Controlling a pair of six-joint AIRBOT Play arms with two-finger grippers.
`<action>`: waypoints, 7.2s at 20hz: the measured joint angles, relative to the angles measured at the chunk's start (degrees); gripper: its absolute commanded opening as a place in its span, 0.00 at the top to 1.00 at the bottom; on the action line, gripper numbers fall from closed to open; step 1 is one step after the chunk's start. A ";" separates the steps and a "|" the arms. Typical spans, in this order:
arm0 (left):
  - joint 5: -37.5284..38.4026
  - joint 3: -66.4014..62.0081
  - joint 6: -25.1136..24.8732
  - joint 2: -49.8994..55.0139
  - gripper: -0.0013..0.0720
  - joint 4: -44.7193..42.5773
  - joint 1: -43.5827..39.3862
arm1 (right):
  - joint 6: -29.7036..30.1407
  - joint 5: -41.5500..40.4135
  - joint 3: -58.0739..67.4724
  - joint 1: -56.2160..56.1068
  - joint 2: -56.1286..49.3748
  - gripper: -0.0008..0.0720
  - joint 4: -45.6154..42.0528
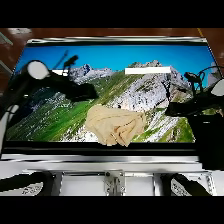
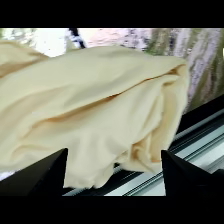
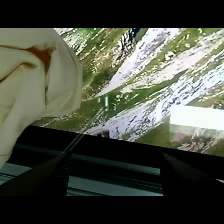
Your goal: Fold the shirts.
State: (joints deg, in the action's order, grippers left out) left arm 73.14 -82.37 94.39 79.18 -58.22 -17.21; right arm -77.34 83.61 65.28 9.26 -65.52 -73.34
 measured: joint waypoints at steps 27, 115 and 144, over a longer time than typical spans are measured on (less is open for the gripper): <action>-35.32 42.73 -9.84 0.68 0.93 34.21 -10.10 | 8.31 -1.86 -0.33 -3.30 -26.10 0.07 18.60; -29.40 44.78 -19.12 -1.14 0.93 34.53 -3.21 | 9.38 -15.93 -25.99 -1.14 -12.07 0.52 14.14; -11.28 -11.34 -12.02 -50.14 0.93 11.04 31.56 | 0.46 -9.62 36.68 -6.49 27.39 0.91 -20.37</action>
State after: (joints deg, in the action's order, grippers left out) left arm 61.87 -93.71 82.37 29.04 -47.18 14.35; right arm -76.88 74.00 101.95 2.76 -38.13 -93.71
